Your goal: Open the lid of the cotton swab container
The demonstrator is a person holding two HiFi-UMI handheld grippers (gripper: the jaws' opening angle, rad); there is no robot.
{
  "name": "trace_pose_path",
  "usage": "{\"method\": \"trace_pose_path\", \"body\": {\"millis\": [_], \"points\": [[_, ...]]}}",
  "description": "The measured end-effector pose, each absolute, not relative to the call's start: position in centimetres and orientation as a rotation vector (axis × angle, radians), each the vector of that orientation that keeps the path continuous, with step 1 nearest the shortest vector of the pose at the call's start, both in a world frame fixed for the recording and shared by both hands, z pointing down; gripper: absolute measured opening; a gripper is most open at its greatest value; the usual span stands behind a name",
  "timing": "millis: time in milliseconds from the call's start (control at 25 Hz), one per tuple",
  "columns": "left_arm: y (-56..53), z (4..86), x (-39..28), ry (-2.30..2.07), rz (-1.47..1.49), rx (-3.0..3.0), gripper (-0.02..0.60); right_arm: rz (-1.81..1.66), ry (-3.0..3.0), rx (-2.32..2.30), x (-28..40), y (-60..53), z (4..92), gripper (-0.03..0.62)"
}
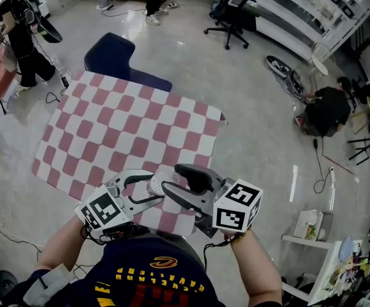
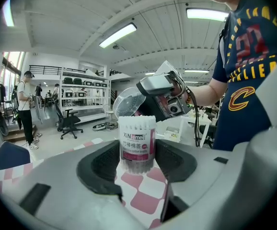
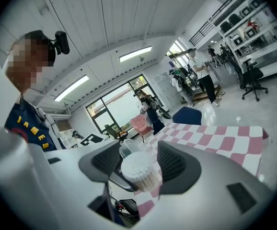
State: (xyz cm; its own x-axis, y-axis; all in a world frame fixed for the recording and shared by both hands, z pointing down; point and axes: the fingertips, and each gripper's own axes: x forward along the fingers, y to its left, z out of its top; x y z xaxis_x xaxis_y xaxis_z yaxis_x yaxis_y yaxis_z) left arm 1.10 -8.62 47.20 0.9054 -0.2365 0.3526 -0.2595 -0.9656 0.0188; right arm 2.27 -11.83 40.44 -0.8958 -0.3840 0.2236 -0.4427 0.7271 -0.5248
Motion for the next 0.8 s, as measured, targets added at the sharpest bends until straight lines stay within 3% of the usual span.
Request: {"method": "trace_pose_path", "body": {"millis": [800], "points": [[-6.3,46.1,2.2,-0.326,0.467,3.002,0.229,1.089,-2.779,1.024,6.5,-17.1,43.7,0.244]]}}
